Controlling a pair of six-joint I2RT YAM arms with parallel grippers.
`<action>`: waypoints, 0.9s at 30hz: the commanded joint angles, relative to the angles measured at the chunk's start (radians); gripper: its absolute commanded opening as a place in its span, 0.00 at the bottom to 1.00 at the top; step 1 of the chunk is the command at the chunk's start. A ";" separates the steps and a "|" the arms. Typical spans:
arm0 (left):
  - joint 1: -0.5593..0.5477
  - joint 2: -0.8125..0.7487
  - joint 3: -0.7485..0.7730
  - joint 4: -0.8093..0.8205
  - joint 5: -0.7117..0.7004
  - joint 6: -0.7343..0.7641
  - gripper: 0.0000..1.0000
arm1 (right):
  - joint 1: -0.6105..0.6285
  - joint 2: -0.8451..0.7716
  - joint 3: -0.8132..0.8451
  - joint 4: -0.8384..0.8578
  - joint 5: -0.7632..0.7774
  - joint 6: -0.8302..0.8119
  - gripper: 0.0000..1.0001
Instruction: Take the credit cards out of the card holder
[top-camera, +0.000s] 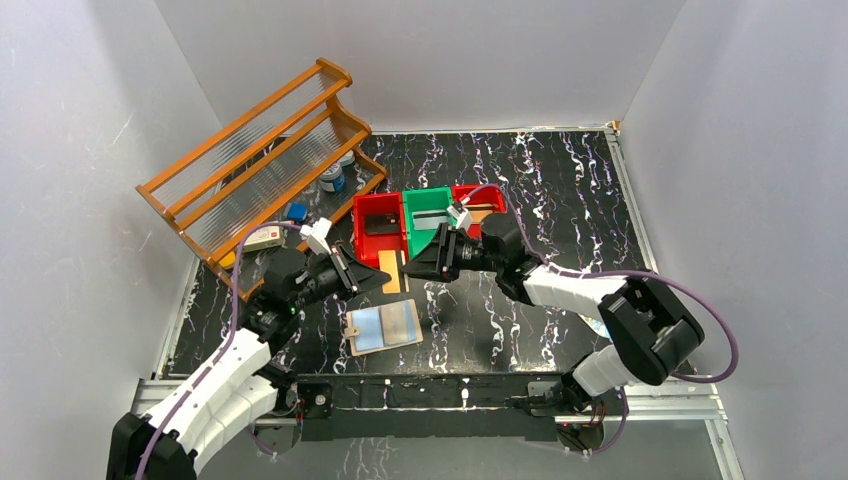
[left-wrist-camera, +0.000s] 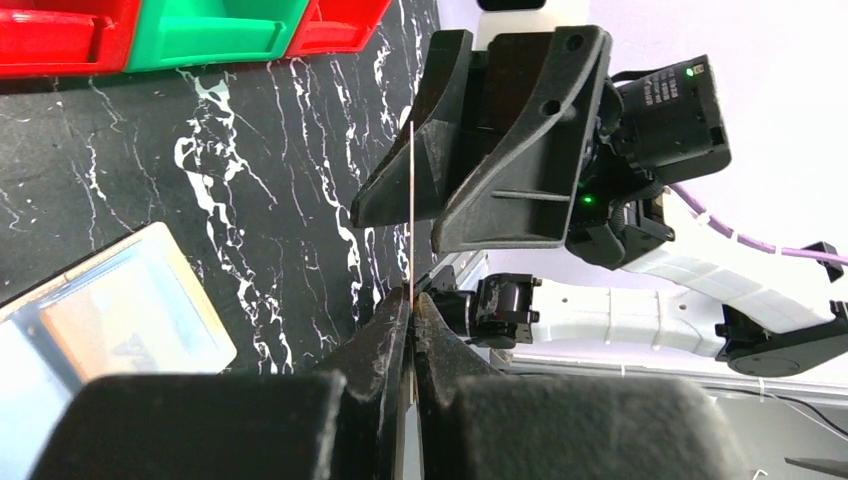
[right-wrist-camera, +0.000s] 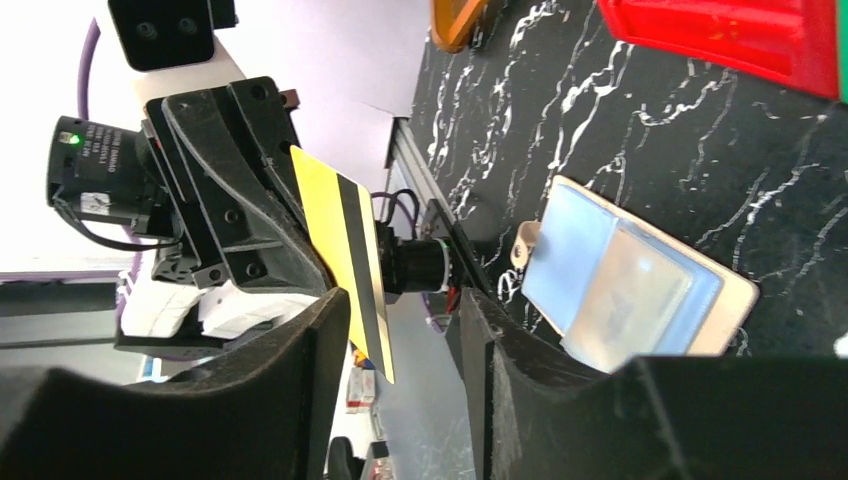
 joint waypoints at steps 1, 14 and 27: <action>0.002 0.005 0.002 0.084 0.058 -0.017 0.00 | 0.001 0.024 -0.006 0.195 -0.076 0.066 0.50; 0.001 0.029 -0.036 0.201 0.120 -0.070 0.00 | 0.006 0.119 -0.031 0.491 -0.166 0.212 0.25; 0.001 -0.043 0.021 -0.089 -0.011 0.033 0.66 | 0.005 0.045 -0.006 0.259 -0.104 0.064 0.00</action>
